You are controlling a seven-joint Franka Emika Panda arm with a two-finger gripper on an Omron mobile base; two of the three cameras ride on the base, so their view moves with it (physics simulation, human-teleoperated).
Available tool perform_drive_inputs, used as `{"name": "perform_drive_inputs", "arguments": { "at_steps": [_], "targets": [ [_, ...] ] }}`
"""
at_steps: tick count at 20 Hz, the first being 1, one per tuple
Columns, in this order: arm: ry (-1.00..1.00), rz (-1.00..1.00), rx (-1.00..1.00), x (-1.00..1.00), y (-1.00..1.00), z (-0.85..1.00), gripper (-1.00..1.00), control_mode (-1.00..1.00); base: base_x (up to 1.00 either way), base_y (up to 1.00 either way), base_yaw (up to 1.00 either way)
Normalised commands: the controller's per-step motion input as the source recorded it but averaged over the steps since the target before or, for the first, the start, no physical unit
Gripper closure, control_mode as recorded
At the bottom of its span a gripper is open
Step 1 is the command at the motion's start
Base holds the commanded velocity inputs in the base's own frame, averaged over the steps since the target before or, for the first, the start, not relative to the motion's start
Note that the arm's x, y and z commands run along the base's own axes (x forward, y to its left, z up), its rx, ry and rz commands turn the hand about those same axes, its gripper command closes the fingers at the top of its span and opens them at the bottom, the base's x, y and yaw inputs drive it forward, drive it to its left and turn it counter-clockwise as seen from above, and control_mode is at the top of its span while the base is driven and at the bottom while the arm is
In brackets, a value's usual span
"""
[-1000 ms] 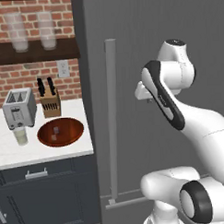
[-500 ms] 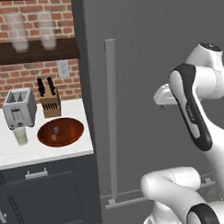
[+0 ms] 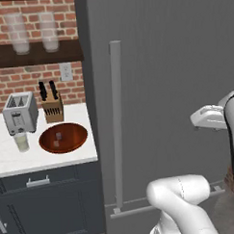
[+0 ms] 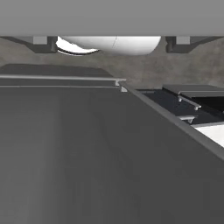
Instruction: Grab a lemon wedge from the fridge and one ice cube from the ice bowl, and put them in the glass of lemonade.
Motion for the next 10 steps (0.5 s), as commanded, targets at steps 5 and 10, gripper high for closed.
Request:
{"name": "perform_drive_inputs", "arguments": {
  "at_steps": [5, 10],
  "targets": [
    [0.00, 0.00, 0.00, 0.00, 0.00, 0.00, -1.00, 1.00, 0.00, 0.14, -0.04],
    [0.00, 0.00, 0.00, 0.00, 0.00, 0.00, -1.00, 1.00, 0.00, 0.66, -0.18]
  ]
}}
